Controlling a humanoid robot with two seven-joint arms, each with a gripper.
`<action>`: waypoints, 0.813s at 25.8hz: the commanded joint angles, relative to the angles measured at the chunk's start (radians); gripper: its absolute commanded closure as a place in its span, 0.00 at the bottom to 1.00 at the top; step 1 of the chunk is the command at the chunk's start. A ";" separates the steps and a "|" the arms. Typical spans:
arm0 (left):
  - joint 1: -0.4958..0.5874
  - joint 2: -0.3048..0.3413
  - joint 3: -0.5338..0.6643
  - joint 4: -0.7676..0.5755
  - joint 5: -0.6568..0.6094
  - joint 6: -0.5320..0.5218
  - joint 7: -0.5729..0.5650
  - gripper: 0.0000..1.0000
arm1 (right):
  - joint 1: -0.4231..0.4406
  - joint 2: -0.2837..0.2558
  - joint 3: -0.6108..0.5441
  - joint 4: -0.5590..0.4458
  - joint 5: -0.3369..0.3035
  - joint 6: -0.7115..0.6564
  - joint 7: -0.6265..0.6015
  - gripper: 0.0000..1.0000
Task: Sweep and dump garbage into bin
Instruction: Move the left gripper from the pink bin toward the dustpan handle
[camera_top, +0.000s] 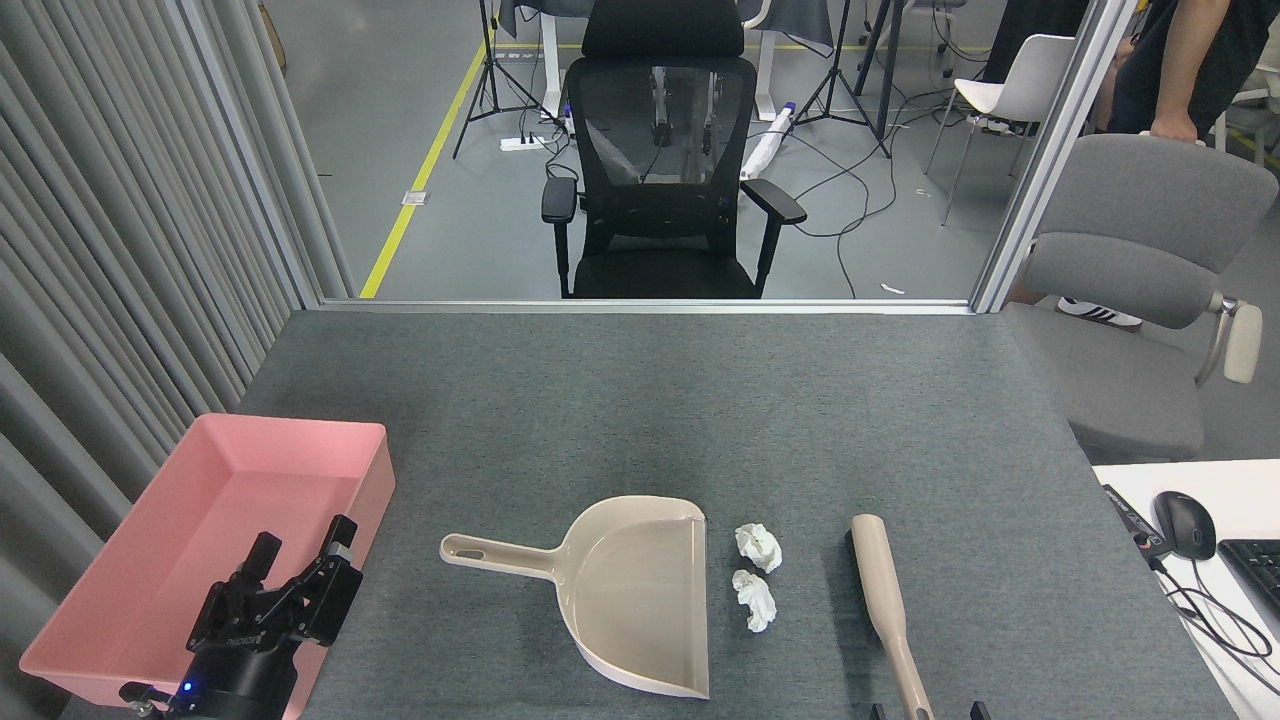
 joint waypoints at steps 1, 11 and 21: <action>0.002 0.001 0.000 0.000 0.000 -0.003 0.002 0.00 | -0.002 -0.002 0.000 0.015 0.002 0.000 0.000 0.02; 0.002 0.001 0.000 0.000 0.000 -0.010 0.005 0.00 | -0.014 -0.005 0.000 0.024 0.000 -0.003 0.001 0.02; -0.005 0.002 0.001 0.000 0.001 -0.015 0.003 0.00 | -0.030 -0.011 0.000 0.035 0.000 -0.005 0.037 0.02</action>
